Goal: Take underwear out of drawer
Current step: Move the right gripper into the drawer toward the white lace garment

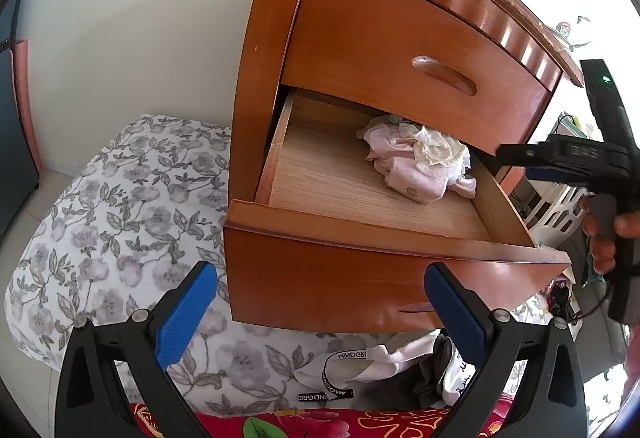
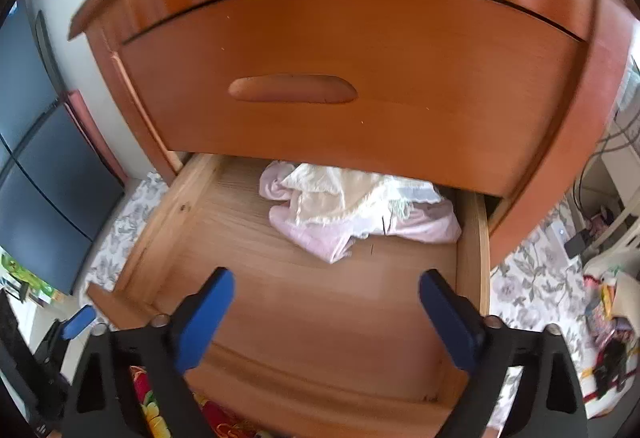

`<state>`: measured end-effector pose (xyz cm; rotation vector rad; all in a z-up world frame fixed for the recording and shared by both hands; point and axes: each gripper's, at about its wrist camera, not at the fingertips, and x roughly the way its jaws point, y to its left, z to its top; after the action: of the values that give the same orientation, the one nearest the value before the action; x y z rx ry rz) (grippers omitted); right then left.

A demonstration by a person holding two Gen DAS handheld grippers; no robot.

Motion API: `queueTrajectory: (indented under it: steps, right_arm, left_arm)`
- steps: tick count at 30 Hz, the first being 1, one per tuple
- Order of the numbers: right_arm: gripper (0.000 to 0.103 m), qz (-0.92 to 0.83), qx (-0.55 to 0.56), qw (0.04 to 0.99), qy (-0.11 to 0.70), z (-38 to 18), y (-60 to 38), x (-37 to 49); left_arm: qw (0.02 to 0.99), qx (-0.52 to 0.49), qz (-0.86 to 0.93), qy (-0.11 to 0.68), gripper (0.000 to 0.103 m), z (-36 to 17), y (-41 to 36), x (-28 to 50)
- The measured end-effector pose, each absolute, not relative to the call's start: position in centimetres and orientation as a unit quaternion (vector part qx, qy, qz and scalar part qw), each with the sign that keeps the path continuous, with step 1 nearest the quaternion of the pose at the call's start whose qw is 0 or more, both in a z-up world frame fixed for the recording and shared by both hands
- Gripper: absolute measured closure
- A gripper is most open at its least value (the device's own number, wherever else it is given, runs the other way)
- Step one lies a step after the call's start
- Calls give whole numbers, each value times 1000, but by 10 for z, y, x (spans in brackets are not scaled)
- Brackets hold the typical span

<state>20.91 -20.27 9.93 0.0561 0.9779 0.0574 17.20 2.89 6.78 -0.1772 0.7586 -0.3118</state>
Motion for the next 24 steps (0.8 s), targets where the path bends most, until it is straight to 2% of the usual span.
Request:
queueTrajectory:
  steps: [3,7,13,24]
  right_arm:
    - [16,31,4,875,482,94,-196,227]
    - [25,37,-36,862,504,83,-186,247]
    - [28,39,-79,843,530,64,-175,270]
    - [33,28,-87,827,555,40,-165,300]
  left_arm:
    - [913,-88,-151,370,0,67,31,173]
    - [913,-89,-151,369,0,66,32,174]
    - [913,-92,-148,368,0,65,36,178]
    - [909,-99,-147,378,0,58,40,184]
